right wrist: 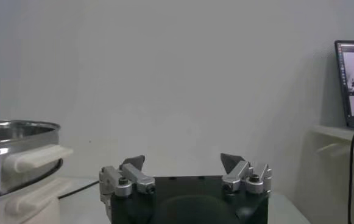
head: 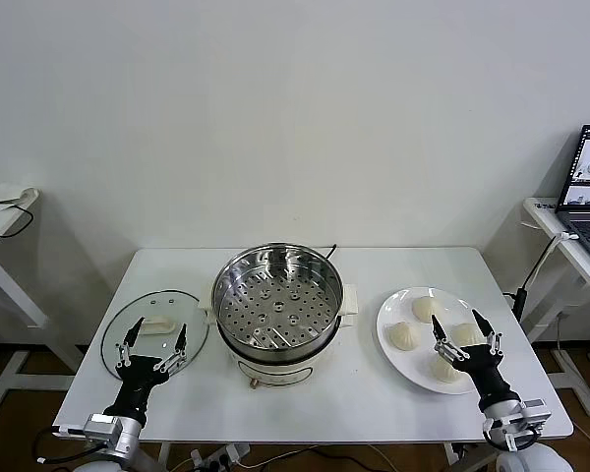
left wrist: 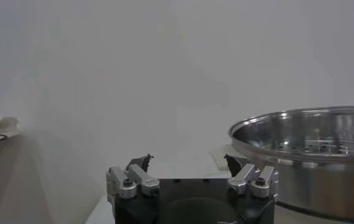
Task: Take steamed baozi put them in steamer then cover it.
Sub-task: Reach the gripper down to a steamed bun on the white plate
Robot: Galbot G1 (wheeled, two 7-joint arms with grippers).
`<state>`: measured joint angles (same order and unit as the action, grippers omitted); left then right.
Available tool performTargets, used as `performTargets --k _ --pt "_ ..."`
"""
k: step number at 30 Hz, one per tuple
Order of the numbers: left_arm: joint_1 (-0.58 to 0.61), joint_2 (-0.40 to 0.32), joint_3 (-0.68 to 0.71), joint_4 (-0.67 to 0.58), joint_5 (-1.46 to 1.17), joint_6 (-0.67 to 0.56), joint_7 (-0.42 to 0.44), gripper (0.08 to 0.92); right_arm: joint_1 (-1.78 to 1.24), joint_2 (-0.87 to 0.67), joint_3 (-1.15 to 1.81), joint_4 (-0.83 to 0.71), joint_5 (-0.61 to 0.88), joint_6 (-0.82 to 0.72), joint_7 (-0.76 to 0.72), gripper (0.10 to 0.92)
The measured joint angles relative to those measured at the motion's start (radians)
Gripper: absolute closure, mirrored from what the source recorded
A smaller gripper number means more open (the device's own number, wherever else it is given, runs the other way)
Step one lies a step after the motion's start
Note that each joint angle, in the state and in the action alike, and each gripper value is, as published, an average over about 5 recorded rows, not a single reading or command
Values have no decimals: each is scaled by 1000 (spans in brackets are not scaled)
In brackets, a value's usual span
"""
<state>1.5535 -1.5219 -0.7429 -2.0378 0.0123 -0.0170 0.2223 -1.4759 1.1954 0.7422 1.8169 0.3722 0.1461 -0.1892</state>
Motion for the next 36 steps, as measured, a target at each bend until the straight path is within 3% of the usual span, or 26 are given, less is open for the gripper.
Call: performTargets --k 8,17,27,36 --pt "0 12 -8 -12 0 -1 1 177 72 -82 -17 -45 -92 -39 -2 203" --pt "-1 21 -19 -3 0 -12 11 177 281 -319 -147 -175 -301 -97 -87 203" --pt "-4 28 -27 18 0 -17 15 177 688 -536 -513 -398 -451 -105 -425 203" --pt "-12 22 -45 27 -1 -17 16 177 1087 -580 -891 -576 -546 -112 -770 203"
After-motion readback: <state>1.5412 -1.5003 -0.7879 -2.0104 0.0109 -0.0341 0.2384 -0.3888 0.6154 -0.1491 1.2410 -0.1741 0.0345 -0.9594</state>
